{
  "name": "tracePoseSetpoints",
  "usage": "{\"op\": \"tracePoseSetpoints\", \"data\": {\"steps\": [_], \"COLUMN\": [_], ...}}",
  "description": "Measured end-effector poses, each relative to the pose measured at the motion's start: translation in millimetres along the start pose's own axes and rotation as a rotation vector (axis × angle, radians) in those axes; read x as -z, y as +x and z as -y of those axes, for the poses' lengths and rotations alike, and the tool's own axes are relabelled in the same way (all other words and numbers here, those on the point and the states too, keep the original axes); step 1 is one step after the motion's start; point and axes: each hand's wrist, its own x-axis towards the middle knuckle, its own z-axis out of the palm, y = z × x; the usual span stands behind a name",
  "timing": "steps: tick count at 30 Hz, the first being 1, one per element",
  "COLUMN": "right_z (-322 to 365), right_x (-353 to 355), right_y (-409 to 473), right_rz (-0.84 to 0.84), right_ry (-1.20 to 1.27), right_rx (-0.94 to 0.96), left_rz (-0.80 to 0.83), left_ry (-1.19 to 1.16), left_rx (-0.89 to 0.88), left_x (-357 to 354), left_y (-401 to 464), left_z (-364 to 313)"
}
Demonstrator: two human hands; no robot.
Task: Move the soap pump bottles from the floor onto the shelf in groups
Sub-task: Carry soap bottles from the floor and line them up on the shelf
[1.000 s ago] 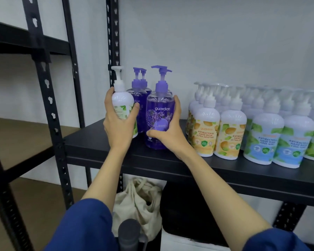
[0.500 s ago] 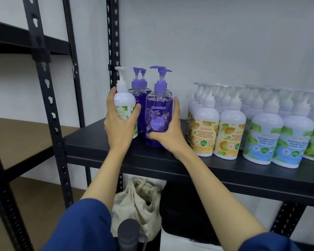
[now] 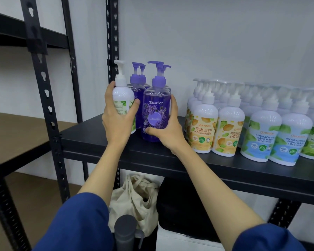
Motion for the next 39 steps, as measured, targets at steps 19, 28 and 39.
{"op": "tracePoseSetpoints", "data": {"steps": [19, 28, 39], "right_z": [-1.1, -4.6, 32.6], "right_x": [-2.0, -6.1, 19.0], "right_y": [-0.2, 0.3, -40.3], "right_rz": [-0.024, -0.051, 0.122], "right_ry": [-0.08, -0.129, -0.547], "right_rx": [0.0, -0.025, -0.219], "left_rz": [0.008, 0.029, 0.002], "left_ry": [0.01, 0.016, -0.075], "left_rx": [0.007, 0.017, 0.086], "left_x": [-0.5, -0.7, 20.7], "left_y": [-0.9, -1.7, -24.4], "left_z": [-0.9, -1.2, -39.1]}}
